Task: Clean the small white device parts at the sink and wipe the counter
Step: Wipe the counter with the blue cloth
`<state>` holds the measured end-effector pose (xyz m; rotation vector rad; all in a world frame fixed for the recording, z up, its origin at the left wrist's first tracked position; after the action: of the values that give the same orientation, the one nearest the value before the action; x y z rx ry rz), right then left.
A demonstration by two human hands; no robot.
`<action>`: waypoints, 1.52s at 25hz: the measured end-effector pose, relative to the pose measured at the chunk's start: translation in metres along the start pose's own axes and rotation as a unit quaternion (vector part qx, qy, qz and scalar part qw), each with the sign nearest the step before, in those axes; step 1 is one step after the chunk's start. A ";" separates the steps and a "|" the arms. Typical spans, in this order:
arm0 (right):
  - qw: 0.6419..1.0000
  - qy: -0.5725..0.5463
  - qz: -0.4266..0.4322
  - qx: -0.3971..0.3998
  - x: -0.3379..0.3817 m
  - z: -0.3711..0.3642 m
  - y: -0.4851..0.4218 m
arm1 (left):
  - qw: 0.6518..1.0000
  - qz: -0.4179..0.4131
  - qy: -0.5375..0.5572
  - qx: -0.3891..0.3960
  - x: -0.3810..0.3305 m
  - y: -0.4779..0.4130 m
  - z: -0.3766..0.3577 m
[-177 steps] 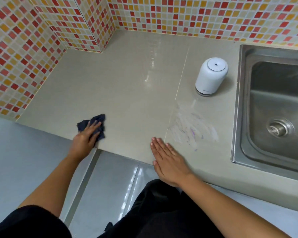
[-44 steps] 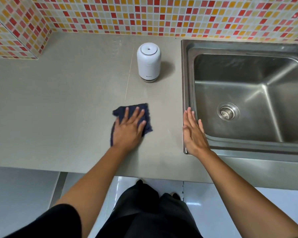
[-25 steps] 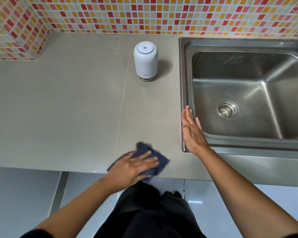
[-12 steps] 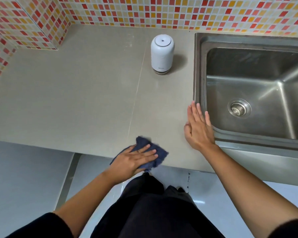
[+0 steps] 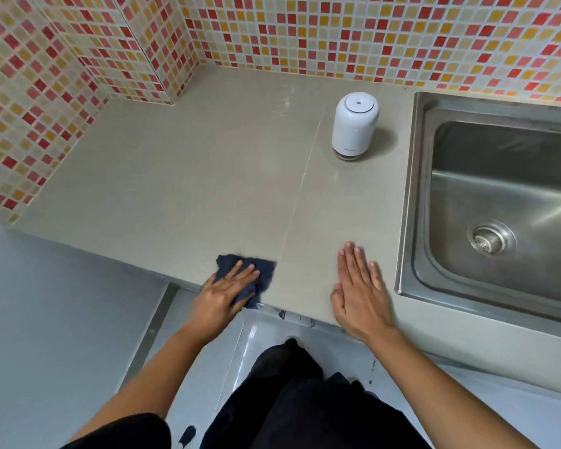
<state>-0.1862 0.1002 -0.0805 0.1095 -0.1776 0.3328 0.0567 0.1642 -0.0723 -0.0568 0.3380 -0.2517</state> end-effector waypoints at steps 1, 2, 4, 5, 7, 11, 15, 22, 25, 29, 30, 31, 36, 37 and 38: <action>1.000 0.008 0.010 0.003 0.002 -0.001 -0.001 | 0.996 0.089 0.010 -0.031 0.040 0.003 0.016; 1.000 0.015 0.018 0.004 0.006 -0.001 -0.001 | 0.980 0.190 0.023 -0.053 0.078 0.000 0.031; 0.999 0.020 0.032 0.003 0.014 0.002 -0.008 | 0.936 0.344 0.019 -0.071 0.124 -0.019 0.044; 0.999 0.019 0.039 0.004 0.020 0.004 -0.013 | 0.937 0.343 0.015 -0.069 0.115 -0.036 0.042; 0.999 0.011 0.051 0.003 0.032 0.008 -0.023 | 0.974 0.216 0.004 -0.067 0.053 -0.060 0.018; 0.997 -0.005 0.066 0.048 0.043 0.002 -0.036 | 0.999 0.001 0.028 0.028 -0.016 -0.005 -0.010; 0.995 -0.024 0.066 0.074 0.041 -0.003 -0.038 | 0.952 0.297 0.041 -0.059 0.130 -0.001 0.049; 1.000 -0.012 -0.019 0.016 -0.013 0.012 -0.049 | 0.996 0.089 0.008 0.005 -0.007 -0.104 -0.013; 0.996 -0.001 -0.085 -0.015 -0.061 0.026 -0.056 | 0.986 -0.140 0.026 0.087 -0.092 -0.051 -0.033; 0.991 -0.008 -0.136 0.004 -0.094 0.031 -0.053 | 0.999 -0.030 0.022 0.027 0.009 -0.091 -0.001; 0.990 -0.024 -0.140 0.014 -0.097 0.029 -0.052 | 0.998 0.061 0.028 0.015 0.035 -0.118 0.003; 0.989 -0.042 -0.142 0.023 -0.098 0.027 -0.052 | 0.991 0.131 0.031 0.012 0.046 -0.144 0.002; 0.988 -0.056 -0.145 0.025 -0.101 0.026 -0.051 | 0.987 -0.120 0.044 0.093 -0.090 -0.159 -0.052; 0.988 -0.056 -0.141 0.027 -0.099 0.025 -0.051 | 0.969 -0.222 0.034 0.106 -0.115 -0.122 -0.055; 0.988 -0.057 -0.139 0.028 -0.097 0.025 -0.052 | 0.949 -0.286 0.031 0.127 -0.120 -0.089 -0.054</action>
<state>-0.2633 0.0177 -0.0783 0.2067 -0.2636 0.0533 -0.0917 0.1080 -0.0765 0.1106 0.3442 -0.8724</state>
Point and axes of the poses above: each hand's wrist, its own y-axis away from the middle knuckle, its own z-axis out of the back of the hand, x = y × z, the point moved 7 cm from there along -y, towards the middle knuckle, and after that the axes turned 2 degrees about -z, right-handed, at the moved point
